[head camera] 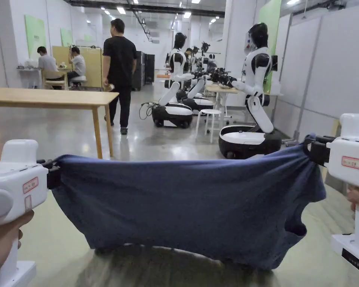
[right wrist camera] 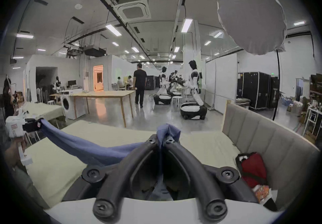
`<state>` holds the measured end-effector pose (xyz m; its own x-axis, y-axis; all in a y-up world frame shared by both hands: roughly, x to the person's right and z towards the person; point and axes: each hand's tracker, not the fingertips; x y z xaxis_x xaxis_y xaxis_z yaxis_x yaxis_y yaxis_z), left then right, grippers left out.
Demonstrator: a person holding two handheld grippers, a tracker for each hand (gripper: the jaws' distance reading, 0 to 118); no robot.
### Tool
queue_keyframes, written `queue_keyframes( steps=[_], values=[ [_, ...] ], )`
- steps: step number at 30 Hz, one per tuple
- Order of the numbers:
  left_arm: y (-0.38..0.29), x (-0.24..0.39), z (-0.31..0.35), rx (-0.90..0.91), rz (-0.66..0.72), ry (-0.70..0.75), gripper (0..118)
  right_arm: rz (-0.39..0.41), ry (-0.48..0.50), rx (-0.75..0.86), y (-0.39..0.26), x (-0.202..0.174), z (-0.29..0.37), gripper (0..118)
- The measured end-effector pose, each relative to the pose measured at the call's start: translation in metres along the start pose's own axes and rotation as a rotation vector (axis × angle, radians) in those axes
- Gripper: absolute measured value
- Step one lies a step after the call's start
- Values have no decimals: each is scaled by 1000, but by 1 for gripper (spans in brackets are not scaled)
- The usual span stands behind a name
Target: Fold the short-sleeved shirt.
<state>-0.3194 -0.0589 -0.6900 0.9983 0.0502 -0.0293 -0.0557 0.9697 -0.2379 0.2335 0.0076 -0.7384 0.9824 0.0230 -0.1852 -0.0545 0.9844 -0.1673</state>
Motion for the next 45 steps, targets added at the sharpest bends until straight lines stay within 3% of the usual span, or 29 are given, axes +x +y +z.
queue_keyframes(
  steps=[5,9,14,16,17,18,19,20,21,22,23,25,28,30,31,32,33,34,37,41,42,44,45],
  values=[
    [-114,-11,51,-195,36,-27,0,30,7,-174,-120,-13,64,4],
    [-204,-15,80,-379,-14,-24,0,39,18,-357,-229,-19,88,4],
    [-273,-20,91,-530,-7,-14,1,-19,-8,-526,-315,-24,103,4],
    [-283,-19,97,-511,-19,-3,10,-27,-12,-525,-325,-21,107,5],
    [-283,-20,100,-503,-19,-8,24,-43,-3,-517,-325,-19,109,10],
    [-279,-19,104,-492,-16,2,70,-44,-5,-500,-320,-19,111,35],
    [-274,-19,108,-485,-11,-3,95,-46,-3,-472,-312,-20,114,54],
    [-268,-18,114,-475,-5,-14,106,-47,-9,-411,-299,-23,123,65],
    [-259,-11,125,-425,-25,-9,106,-58,-4,-337,-285,-25,133,65],
    [-250,-1,141,-342,-44,-12,118,-74,20,-280,-275,-27,142,94],
    [-240,7,155,-266,-68,-5,117,-93,55,-202,-262,-31,153,110],
    [-230,21,177,-191,-102,12,117,-107,84,-76,-246,-40,175,114],
    [-234,40,211,-83,-108,53,118,-91,-14,-20,-244,-57,187,114],
    [-243,46,217,-109,-109,61,116,-87,-45,-55,-251,-64,186,108],
    [-246,44,217,-139,-117,59,108,-84,-35,-65,-255,-66,185,91],
    [-250,42,217,-189,-122,48,84,-70,-34,-82,-262,-68,182,57],
    [-254,37,213,-256,-124,34,9,-31,-39,-134,-266,-70,178,3],
    [-257,36,207,-331,-129,16,0,10,-63,-154,-269,-72,174,1],
    [-256,23,206,-385,-155,26,0,-12,-16,-183,-276,-69,176,1],
    [-285,13,200,-436,-97,44,4,-17,-41,-205,-283,-64,180,1],
    [-290,8,194,-441,-86,45,32,-22,-50,-215,-286,-63,180,1],
    [-297,3,183,-475,-76,40,106,-44,-55,-243,-293,-56,179,1],
    [-302,2,172,-518,-102,50,115,-49,-62,-258,-296,-54,177,1]
  ],
)
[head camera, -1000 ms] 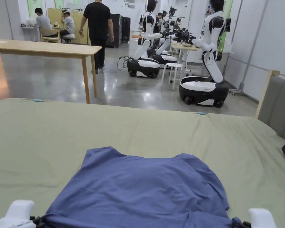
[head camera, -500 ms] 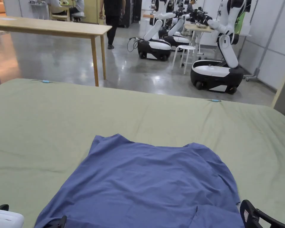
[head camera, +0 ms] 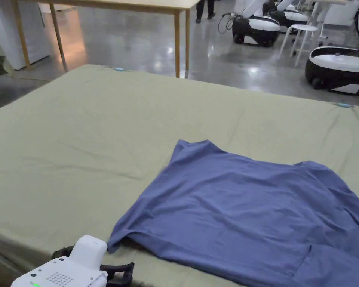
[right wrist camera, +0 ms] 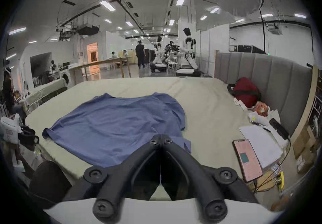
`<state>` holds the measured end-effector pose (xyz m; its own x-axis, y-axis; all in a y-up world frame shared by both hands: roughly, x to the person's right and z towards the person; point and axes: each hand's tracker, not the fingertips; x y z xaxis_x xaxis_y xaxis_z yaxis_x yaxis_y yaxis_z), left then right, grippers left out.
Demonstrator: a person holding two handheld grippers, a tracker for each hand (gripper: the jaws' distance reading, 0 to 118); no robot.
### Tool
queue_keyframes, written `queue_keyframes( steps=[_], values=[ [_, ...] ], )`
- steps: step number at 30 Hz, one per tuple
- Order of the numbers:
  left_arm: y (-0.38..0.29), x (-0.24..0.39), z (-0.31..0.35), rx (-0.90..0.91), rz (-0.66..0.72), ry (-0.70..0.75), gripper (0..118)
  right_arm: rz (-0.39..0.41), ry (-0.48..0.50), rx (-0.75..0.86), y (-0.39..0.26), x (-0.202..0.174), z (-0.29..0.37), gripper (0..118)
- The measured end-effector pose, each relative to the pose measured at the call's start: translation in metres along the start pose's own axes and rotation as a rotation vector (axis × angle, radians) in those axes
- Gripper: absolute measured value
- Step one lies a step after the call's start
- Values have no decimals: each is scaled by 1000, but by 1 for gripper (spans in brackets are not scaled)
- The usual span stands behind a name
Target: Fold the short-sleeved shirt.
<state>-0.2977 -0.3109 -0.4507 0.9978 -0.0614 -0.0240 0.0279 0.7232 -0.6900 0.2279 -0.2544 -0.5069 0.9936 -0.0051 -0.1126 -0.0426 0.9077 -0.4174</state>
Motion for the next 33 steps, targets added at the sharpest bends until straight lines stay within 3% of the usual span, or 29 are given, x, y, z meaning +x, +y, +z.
queue_keyframes(
  steps=[11,13,14,15,16,22,23,24,25,26,29,33],
  values=[
    [26,-12,-44,37,-32,63,109,-19,-32,-92,-16,15,-12,1],
    [31,-15,-51,19,-51,43,88,-32,-31,-104,-17,19,-14,1],
    [33,-17,-56,8,-46,27,62,-39,-32,-113,-18,21,-16,1],
    [34,-19,-62,-14,-41,-1,17,-45,-32,-120,-19,22,-18,1],
    [34,-19,-66,-39,-54,-13,5,-50,-31,-127,-20,23,-19,1],
    [39,-20,-53,-24,-48,-22,1,-60,-39,-154,-23,31,-17,4],
    [40,-19,-51,-18,-50,-23,1,-70,-36,-142,-25,34,-15,21],
    [42,-18,-49,-10,-54,-21,1,-89,-11,-132,-25,37,-13,66],
    [42,-17,-47,-5,-59,-18,1,-100,8,-162,-25,40,-15,98],
    [42,-16,-46,-1,-62,-15,1,-96,8,-201,-25,40,-18,116],
    [43,-13,-44,6,-50,-20,1,-48,-5,-175,-28,36,-17,118],
    [44,-8,-46,2,-54,-17,1,-4,1,-256,-37,35,-35,118]
  ],
)
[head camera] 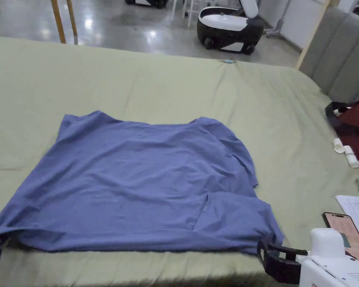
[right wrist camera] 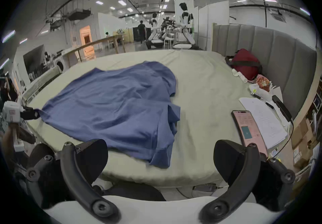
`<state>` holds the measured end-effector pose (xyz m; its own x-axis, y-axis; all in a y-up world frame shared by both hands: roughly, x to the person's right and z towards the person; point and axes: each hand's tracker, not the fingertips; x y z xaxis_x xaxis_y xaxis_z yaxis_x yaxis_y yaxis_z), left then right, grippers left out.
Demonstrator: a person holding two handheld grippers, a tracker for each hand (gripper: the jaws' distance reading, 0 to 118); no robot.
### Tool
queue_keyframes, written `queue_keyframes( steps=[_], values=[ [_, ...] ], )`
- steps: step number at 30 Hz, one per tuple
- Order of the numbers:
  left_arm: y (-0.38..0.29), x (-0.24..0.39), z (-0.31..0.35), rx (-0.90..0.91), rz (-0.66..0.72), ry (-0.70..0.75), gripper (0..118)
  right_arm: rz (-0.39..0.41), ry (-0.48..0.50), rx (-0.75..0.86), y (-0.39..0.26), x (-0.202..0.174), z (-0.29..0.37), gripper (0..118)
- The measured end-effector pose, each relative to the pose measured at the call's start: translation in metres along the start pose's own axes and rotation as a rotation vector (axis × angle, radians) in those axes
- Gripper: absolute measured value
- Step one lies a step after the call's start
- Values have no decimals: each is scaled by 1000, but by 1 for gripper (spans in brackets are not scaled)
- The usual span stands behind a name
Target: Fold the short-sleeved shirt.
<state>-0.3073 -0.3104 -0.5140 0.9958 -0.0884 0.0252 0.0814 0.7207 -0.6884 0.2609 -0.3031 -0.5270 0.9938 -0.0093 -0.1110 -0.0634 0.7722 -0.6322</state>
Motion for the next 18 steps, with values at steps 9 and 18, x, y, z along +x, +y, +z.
queue_keyframes(
  steps=[9,18],
  values=[
    [6,0,3,6,18,16,1,-64,87,-60,-3,12,-36,4],
    [89,-2,28,115,-27,35,0,-57,62,124,96,15,-1,4]
  ],
)
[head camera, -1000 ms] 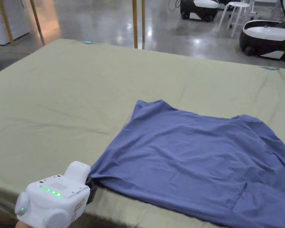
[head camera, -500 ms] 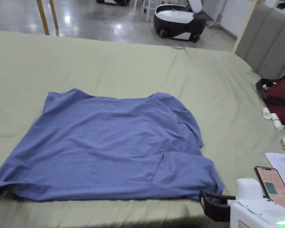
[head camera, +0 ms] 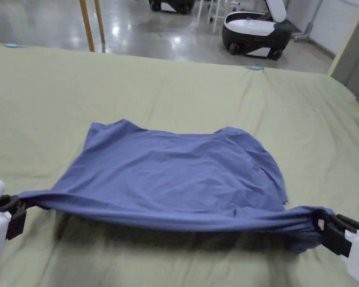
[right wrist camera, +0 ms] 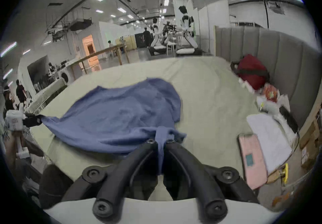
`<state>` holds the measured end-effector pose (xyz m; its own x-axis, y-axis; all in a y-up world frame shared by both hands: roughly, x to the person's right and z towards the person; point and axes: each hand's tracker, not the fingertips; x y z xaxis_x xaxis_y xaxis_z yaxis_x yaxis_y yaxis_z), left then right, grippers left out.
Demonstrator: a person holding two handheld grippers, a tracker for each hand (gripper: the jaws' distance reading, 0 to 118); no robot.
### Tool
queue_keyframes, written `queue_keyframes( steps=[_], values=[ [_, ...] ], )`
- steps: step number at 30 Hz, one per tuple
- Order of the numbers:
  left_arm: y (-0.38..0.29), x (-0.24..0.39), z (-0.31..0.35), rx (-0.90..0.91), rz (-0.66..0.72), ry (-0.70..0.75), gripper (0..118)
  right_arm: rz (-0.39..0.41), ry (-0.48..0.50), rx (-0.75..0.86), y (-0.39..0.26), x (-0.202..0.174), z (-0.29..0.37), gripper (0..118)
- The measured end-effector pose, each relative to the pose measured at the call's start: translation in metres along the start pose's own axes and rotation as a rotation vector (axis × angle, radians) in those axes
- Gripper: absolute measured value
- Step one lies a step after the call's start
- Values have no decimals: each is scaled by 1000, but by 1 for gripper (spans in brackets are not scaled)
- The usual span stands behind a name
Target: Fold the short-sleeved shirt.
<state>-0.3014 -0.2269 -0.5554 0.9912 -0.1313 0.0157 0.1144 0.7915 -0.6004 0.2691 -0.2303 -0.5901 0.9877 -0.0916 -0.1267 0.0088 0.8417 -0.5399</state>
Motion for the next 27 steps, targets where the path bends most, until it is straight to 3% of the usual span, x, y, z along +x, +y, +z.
queue_keyframes(
  steps=[4,6,12,15,16,17,18,19,23,24,26,27],
  values=[
    [61,-6,-49,-19,-9,-7,0,16,-15,2,60,-5,-51,4],
    [82,-11,-96,-123,9,-26,0,55,-70,-52,77,-7,-95,4],
    [77,-11,-201,-373,75,-11,0,22,-161,-250,61,-3,-193,4],
    [68,3,-193,-320,37,-7,6,9,-151,-241,50,-2,-189,10],
    [68,5,-182,-272,41,-13,21,14,-157,-207,48,-4,-179,28],
    [66,7,-166,-229,54,-37,54,19,-138,-176,46,-5,-166,59],
    [61,7,-148,-213,42,-46,107,44,-104,-141,45,-7,-151,99],
    [57,13,-126,-154,32,-26,118,64,-88,-88,42,-11,-136,110],
    [19,30,-43,213,35,1,118,100,14,147,14,-38,-59,110],
    [6,37,-27,280,39,-8,118,105,-6,174,4,-49,-46,110],
    [-9,48,-16,238,54,18,116,95,-21,188,-11,-59,-31,106],
    [-17,50,-13,184,72,10,98,75,-16,189,-19,-63,-25,82]
  ],
)
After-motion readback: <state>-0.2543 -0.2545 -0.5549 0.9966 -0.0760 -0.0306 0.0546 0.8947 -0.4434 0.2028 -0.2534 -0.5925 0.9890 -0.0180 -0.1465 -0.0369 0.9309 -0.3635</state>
